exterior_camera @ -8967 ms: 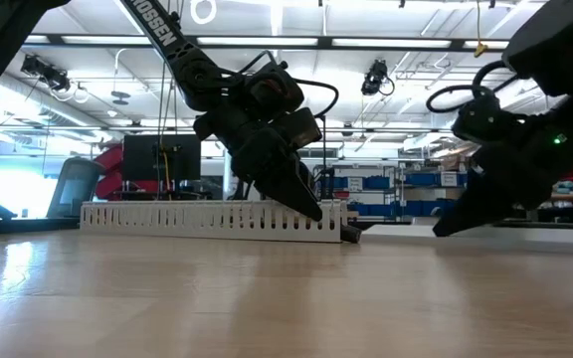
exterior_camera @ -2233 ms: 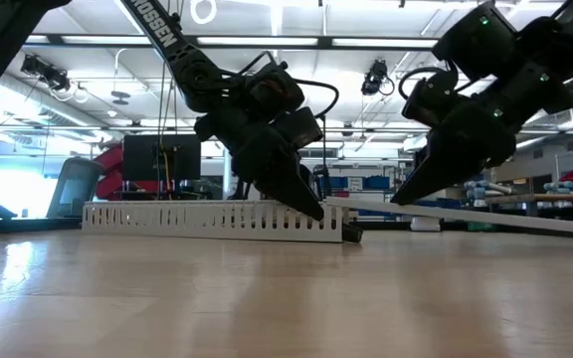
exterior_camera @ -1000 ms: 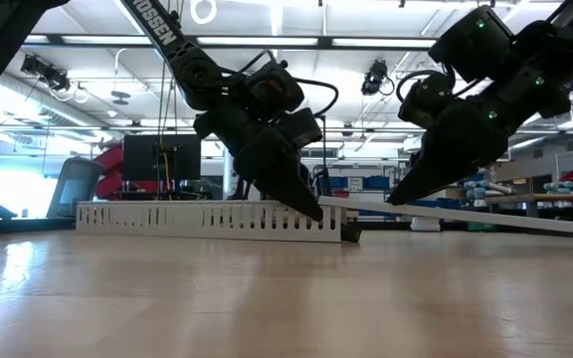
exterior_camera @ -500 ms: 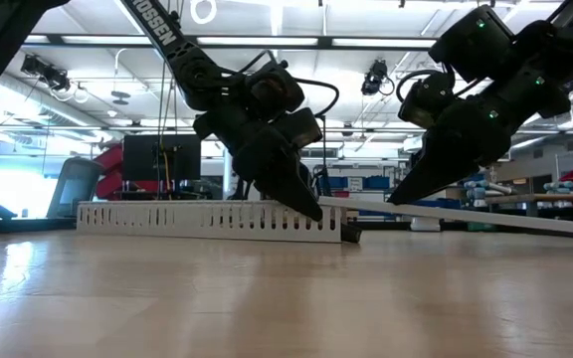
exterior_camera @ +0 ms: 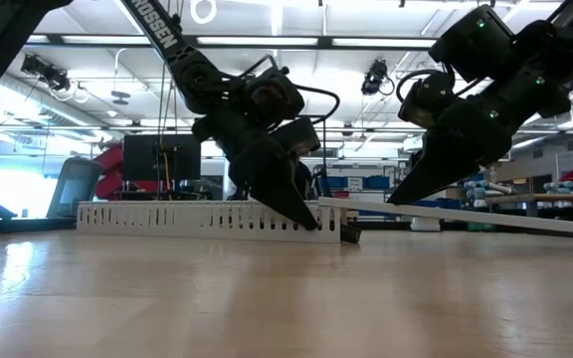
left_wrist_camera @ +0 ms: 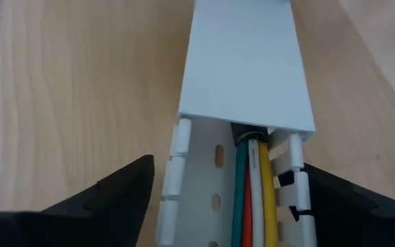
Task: Ziptie cables
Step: Close the white cable duct with the cover
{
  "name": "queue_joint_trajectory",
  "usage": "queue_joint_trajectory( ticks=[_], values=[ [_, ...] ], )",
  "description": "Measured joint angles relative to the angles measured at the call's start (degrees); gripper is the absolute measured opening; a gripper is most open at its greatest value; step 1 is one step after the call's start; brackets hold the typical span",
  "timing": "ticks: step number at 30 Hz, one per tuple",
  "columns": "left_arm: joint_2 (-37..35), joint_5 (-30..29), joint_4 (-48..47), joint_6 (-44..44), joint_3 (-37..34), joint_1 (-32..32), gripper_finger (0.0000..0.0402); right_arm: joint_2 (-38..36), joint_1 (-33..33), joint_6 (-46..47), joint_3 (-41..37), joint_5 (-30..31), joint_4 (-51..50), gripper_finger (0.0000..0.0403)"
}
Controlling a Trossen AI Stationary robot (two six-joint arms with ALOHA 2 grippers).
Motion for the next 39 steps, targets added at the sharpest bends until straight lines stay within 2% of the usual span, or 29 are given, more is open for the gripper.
queue_joint_trajectory(
  ticks=[12,20,25,33,36,39],
  values=[
    [-4.19,-1.31,-3.71,0.48,0.20,0.00,0.0321,-1.71,0.00,0.01,0.00,-0.09,0.89,0.0230],
    [-4.42,-1.27,-7.44,0.52,0.20,0.00,0.0321,-4.59,0.00,-0.32,0.00,1.18,-1.46,0.0222],
    [-4.42,-1.27,-9.02,0.44,0.22,0.00,0.0321,-6.06,0.00,-0.36,0.00,1.81,-1.99,0.0163],
    [-5.17,-1.25,-10.13,0.49,0.20,0.00,0.0321,-5.79,1.12,-0.67,0.00,3.21,-2.55,0.0013],
    [-5.96,-1.47,-9.68,1.49,0.20,0.04,0.0321,-5.79,2.12,-1.35,0.02,6.84,-2.20,0.0011],
    [-6.59,-2.00,-9.73,3.07,0.31,0.06,0.0321,-5.80,2.44,-1.37,0.82,7.42,-2.43,0.0005]
  ],
)
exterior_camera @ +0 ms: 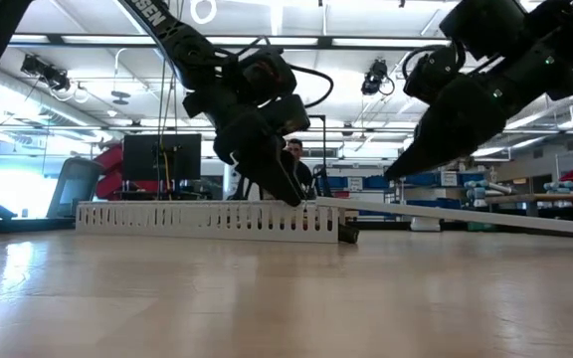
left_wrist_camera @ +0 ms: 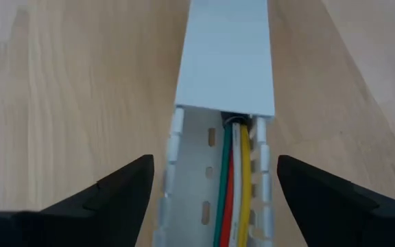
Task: Ziptie cables
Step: Close the white cable duct with the cover
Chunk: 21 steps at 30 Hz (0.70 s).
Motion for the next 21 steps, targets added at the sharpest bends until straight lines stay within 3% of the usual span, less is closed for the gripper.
queue_joint_trajectory(
  ticks=[10,21],
  values=[
    [-0.10,-0.43,-1.99,1.43,0.00,-0.01,0.0321,1.00,1.53,2.15,4.24,-0.85,-1.70,0.0001],
    [-0.10,-0.53,-4.26,2.03,-0.18,-0.01,0.0321,9.35,2.13,8.04,14.17,1.80,-14.66,0.0000]
  ],
)
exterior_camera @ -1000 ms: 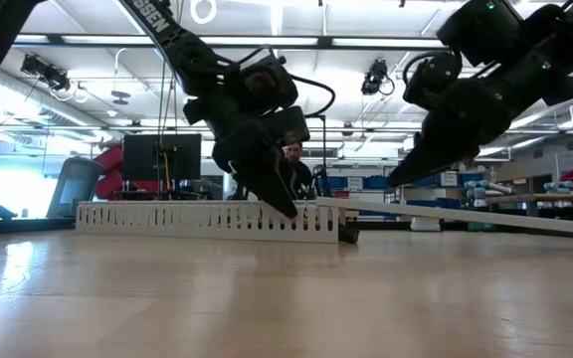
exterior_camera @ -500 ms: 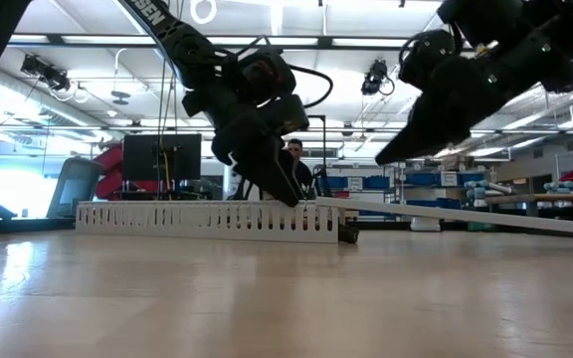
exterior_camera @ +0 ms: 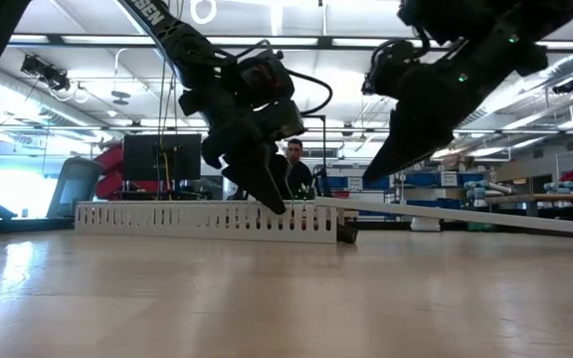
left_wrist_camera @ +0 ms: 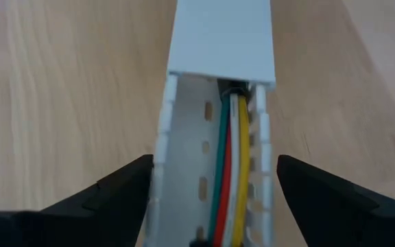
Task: Ziptie cables
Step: Close the white cable duct with the cover
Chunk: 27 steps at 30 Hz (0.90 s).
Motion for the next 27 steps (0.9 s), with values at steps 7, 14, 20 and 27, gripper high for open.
queue_joint_trajectory(
  ticks=[7,14,20,27],
  values=[
    [0.04,0.02,0.09,1.47,-0.32,-0.07,0.0305,0.24,-1.61,1.72,1.99,-1.27,-2.27,0.0000],
    [0.04,0.03,0.19,1.52,-0.32,-0.07,0.0267,3.87,-3.33,3.65,1.94,-4.94,-0.11,0.0000],
    [0.04,0.11,0.35,1.52,-0.32,-0.09,0.0250,4.78,-4.81,3.68,1.93,-6.96,1.30,0.0000],
    [0.04,0.07,0.86,1.69,-0.32,-0.09,0.0249,4.81,-6.68,3.51,1.93,-10.20,2.36,0.0000]
  ],
)
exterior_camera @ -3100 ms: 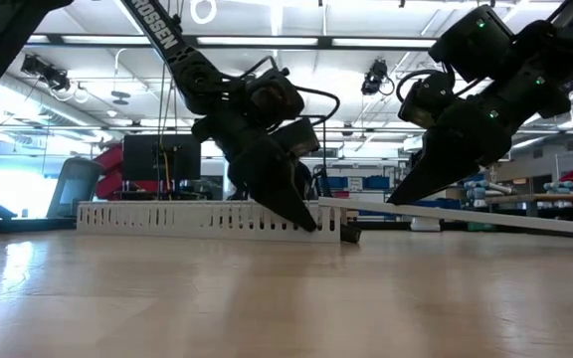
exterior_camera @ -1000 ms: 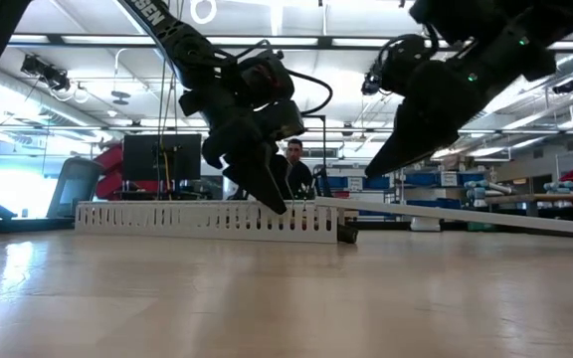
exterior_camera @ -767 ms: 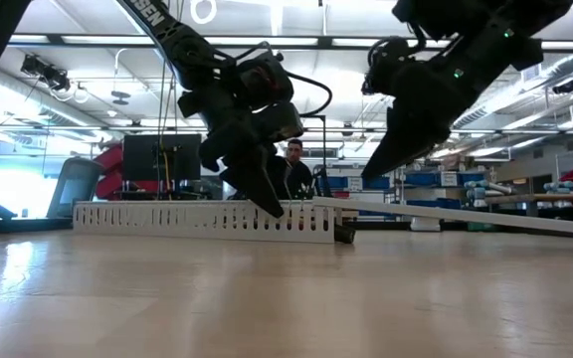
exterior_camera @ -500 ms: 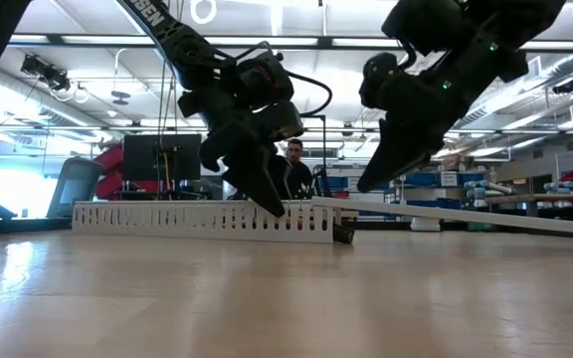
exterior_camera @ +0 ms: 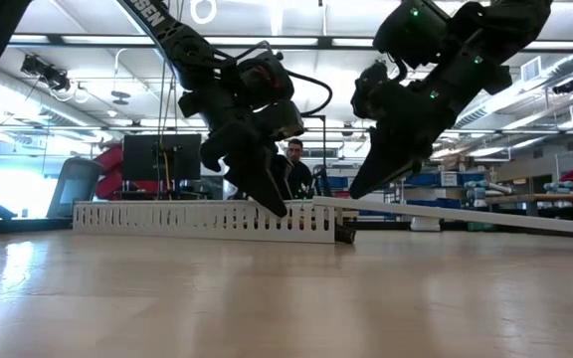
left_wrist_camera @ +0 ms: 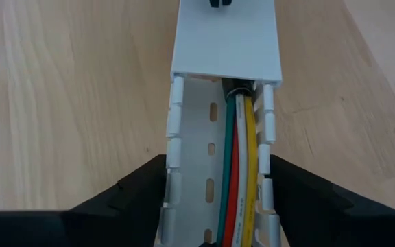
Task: Ziptie cables
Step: Close the white cable duct with the cover
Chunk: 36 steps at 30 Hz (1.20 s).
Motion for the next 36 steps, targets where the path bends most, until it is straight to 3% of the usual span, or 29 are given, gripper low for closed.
queue_joint_trajectory(
  ticks=[7,16,20,30,36],
  values=[
    [0.04,-0.09,0.45,0.06,0.00,-0.02,0.0249,1.93,-1.88,-0.11,0.49,-2.89,1.90,0.0000],
    [0.04,0.28,-0.16,0.33,-0.04,-0.02,0.0248,12.87,-2.66,-7.38,11.55,-4.32,0.19,0.0000],
    [0.04,0.09,0.12,-0.10,-0.04,-0.07,0.0248,13.08,-3.38,-10.34,14.59,-4.53,-4.40,0.0000],
    [0.04,-0.15,-0.49,-0.34,0.02,-0.07,0.0250,13.03,-3.95,-11.50,15.23,-5.72,-4.42,0.0000],
    [0.04,-0.20,-0.36,-0.40,0.02,-0.07,0.0273,13.03,-3.95,-11.52,15.23,-5.75,-4.20,0.0000]
  ],
)
